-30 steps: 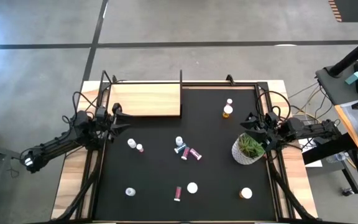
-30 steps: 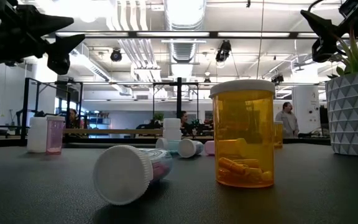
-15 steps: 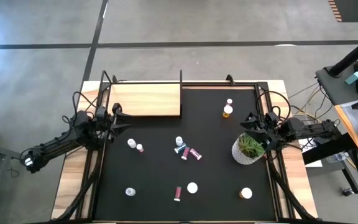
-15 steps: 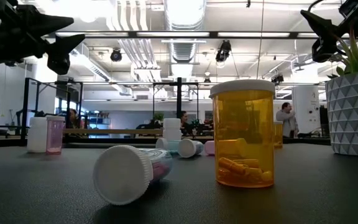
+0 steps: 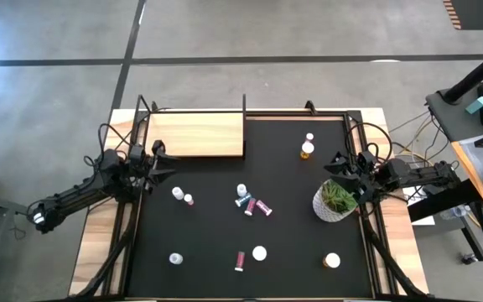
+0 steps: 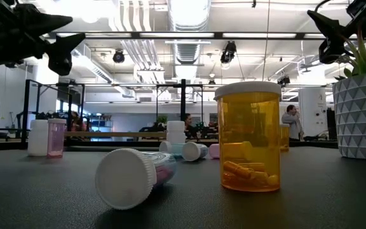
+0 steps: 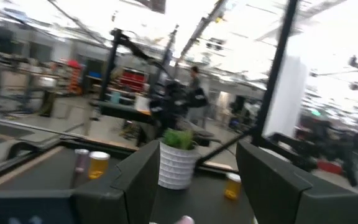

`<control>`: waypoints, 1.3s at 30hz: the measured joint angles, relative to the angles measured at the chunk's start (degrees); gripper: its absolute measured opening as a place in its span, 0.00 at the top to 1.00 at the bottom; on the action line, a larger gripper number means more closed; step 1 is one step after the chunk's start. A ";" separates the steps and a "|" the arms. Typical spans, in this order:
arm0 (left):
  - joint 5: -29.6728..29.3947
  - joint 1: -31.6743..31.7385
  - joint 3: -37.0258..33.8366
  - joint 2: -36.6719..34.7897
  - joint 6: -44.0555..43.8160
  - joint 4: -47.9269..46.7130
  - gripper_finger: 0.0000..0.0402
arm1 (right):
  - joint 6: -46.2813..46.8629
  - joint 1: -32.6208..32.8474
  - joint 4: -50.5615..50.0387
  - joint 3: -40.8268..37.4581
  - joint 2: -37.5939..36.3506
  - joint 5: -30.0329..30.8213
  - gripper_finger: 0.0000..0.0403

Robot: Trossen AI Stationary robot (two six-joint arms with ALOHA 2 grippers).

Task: Pick and place medicine bottles onto shelf by color
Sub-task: Put the top left white pill bottle into the shelf

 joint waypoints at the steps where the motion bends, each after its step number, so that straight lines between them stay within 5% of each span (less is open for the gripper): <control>1: 0.87 -0.01 0.00 0.00 0.10 0.07 0.51 | 0.00 0.00 -0.01 0.00 0.00 0.00 0.47; 13: 1.09 0.02 -0.01 0.00 0.32 14.33 0.51 | 0.00 -0.01 0.00 0.00 -0.01 0.00 0.47; 24: -20.33 0.02 -0.01 0.88 1.49 17.57 0.51 | 0.00 -0.01 0.00 -0.01 -0.01 0.00 0.47; 39: -34.46 0.00 4.08 14.90 -6.28 17.98 0.51 | 0.00 0.00 -0.01 -0.01 -0.01 0.00 0.47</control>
